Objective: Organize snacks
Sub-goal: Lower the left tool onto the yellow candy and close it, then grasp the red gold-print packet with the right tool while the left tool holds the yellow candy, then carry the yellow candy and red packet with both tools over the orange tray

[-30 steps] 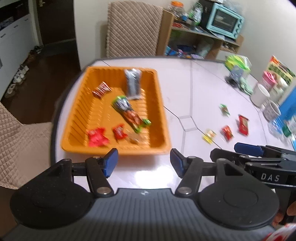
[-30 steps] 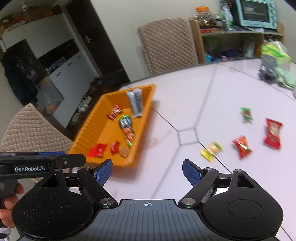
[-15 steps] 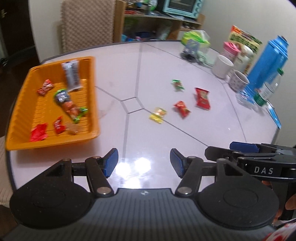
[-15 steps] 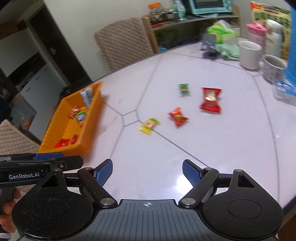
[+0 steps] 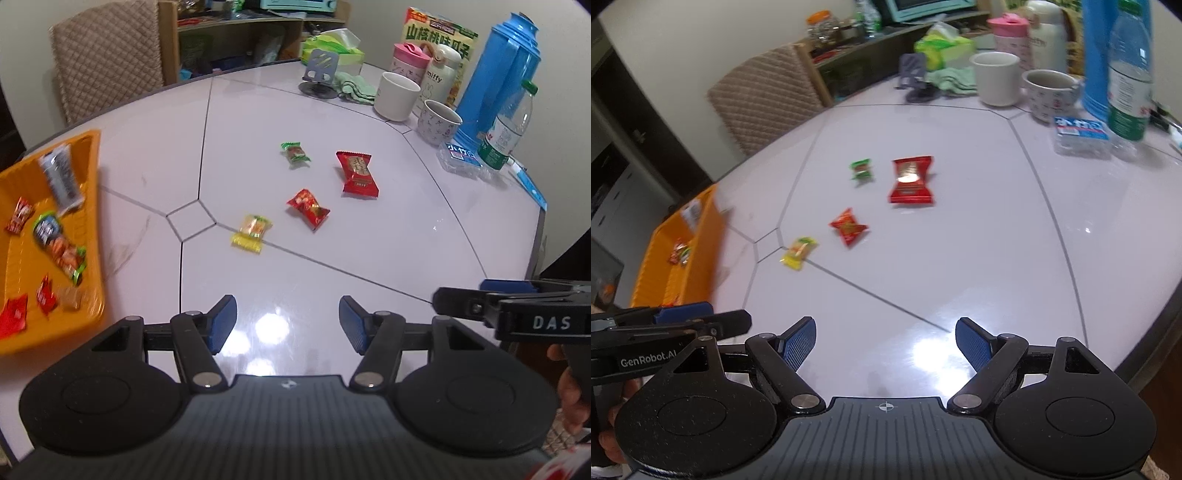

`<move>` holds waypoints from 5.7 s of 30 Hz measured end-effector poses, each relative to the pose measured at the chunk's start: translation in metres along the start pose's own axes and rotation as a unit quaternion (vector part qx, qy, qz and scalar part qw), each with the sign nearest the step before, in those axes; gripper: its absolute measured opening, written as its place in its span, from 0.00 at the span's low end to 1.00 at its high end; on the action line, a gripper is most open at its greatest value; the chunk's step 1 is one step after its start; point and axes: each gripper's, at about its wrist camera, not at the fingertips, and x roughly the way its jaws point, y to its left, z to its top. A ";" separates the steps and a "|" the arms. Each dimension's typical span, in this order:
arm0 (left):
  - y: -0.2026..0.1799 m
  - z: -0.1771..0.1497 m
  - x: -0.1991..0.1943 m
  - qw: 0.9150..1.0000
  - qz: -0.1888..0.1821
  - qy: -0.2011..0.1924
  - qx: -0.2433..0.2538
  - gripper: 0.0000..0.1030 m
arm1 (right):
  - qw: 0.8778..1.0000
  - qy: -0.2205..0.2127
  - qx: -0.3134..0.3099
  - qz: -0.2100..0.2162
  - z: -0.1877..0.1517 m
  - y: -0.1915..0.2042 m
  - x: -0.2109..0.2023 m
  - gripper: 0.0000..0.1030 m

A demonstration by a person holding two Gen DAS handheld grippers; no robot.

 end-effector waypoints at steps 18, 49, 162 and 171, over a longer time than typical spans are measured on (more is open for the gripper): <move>0.020 0.051 0.086 1.000 0.002 0.008 0.029 0.50 | 0.998 0.003 0.047 -0.043 0.020 -0.030 0.033 0.80; 0.035 0.065 0.120 0.999 -0.007 0.019 0.041 0.19 | 0.998 0.002 0.041 -0.055 0.047 -0.035 0.066 0.80; 0.221 -0.018 -0.106 0.966 0.148 -0.092 -0.192 0.19 | 0.949 0.036 -0.236 0.208 0.032 0.268 0.098 0.27; 0.250 -0.003 -0.083 0.966 0.150 -0.086 -0.192 0.19 | 0.951 0.042 -0.232 0.202 0.049 0.292 0.139 0.27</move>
